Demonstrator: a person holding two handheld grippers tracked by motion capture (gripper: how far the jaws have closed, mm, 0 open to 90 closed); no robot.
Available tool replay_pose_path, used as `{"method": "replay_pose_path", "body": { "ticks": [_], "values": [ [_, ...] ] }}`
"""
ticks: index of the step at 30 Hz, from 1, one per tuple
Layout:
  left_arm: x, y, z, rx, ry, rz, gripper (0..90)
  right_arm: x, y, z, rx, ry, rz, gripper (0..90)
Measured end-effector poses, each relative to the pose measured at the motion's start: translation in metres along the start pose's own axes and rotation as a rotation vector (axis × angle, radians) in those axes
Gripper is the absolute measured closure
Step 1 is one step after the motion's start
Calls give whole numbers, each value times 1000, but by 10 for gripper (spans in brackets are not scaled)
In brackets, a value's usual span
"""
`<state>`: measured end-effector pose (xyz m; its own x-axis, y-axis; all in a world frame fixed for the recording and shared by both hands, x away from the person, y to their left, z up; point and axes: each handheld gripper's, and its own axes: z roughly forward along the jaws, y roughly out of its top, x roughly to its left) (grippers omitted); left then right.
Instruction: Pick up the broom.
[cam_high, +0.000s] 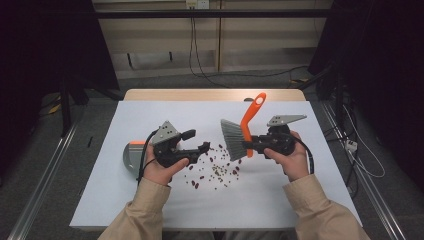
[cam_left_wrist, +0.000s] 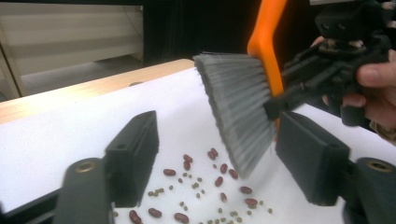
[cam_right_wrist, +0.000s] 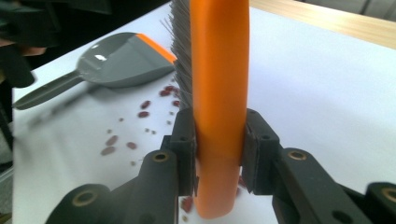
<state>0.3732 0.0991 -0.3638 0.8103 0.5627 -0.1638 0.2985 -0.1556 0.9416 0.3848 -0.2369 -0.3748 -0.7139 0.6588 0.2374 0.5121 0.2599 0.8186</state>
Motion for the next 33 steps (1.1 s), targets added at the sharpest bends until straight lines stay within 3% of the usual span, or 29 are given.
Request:
{"method": "replay_pose_path", "body": {
  "ticks": [4, 8, 17, 23, 28, 33],
  "values": [
    [1, 0, -4, 3, 9, 15, 231, -10, -1, -10, 36, -69, 19, 697],
    [4, 0, -8, 3, 20, 20, 195, -19, -5, -20, 49, -108, 55, 697],
    [12, -2, -20, -5, 55, 25, 150, -33, -11, -33, 145, -223, 85, 698],
    [13, -5, -23, 8, 59, 36, 139, -40, -16, -24, 227, -268, 89, 699],
    [15, -6, -24, 6, 62, 33, 139, -43, -14, -11, 212, -265, 107, 706],
    [19, -8, -25, 16, 69, 35, 139, -46, -9, 4, 201, -292, 119, 707]
  ]
}}
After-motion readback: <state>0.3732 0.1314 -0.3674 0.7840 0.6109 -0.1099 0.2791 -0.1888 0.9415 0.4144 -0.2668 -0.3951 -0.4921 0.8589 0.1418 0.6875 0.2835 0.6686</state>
